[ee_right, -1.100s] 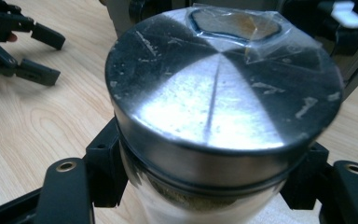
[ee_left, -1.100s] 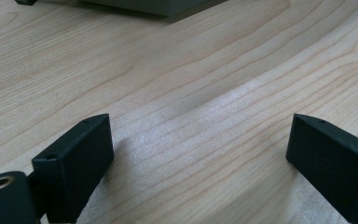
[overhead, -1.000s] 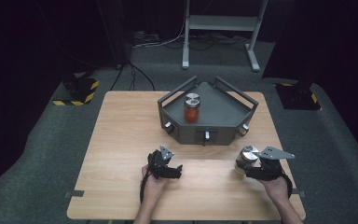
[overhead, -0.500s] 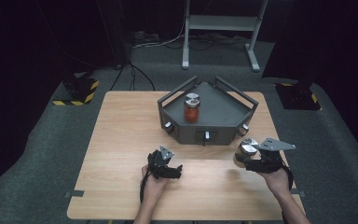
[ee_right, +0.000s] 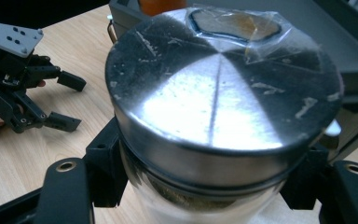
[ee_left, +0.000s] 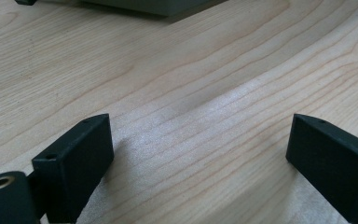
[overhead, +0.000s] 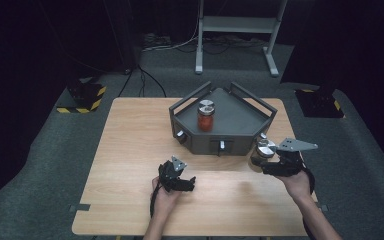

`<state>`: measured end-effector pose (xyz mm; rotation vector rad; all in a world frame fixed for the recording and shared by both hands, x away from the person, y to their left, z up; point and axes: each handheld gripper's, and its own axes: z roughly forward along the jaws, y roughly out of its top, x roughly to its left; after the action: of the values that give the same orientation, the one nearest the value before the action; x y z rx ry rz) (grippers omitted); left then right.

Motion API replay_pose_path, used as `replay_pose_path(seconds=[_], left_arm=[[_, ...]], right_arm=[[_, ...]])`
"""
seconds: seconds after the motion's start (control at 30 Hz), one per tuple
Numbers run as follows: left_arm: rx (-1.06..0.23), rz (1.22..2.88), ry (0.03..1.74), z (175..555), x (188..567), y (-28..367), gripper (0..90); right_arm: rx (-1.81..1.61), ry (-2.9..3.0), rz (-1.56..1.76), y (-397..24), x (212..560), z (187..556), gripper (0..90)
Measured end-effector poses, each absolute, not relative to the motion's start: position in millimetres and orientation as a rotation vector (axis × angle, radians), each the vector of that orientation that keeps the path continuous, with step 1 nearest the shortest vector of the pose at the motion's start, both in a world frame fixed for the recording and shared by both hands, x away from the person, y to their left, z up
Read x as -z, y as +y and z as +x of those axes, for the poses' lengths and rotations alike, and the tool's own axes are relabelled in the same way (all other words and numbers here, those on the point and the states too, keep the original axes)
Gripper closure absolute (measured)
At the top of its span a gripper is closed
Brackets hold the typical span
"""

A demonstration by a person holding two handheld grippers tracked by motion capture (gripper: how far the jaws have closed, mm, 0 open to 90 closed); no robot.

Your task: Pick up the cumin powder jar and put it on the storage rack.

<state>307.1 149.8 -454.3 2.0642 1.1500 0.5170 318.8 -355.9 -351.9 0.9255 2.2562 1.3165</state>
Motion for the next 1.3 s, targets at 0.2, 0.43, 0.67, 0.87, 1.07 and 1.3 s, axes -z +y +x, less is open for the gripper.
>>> replay_pose_path(seconds=[0.2, 0.43, 0.67, 0.87, 1.07, 1.3], left_arm=[[-0.517, 2.064, 1.15, 307, 454, 150, 7.4], [-0.517, 2.064, 1.15, 307, 454, 150, 7.4], [-0.517, 2.064, 1.15, 307, 454, 150, 7.5], [-0.517, 2.064, 1.15, 307, 454, 150, 7.6], [-0.517, 2.064, 1.151, 307, 454, 150, 7.6], [-0.517, 2.065, 1.15, 307, 454, 150, 7.8]], right_arm=[[-1.31, 2.263, 0.88, -350, 336, 325, 31.5], [-1.325, 2.26, 0.851, -343, 320, 334, 31.5], [-1.327, 2.257, 0.845, -335, 306, 348, 31.5], [-1.327, 2.245, 0.871, -327, 300, 360, 31.5], [-1.32, 2.228, 0.897, -317, 297, 372, 31.5], [-1.298, 2.212, 0.929, -303, 295, 387, 31.5]])
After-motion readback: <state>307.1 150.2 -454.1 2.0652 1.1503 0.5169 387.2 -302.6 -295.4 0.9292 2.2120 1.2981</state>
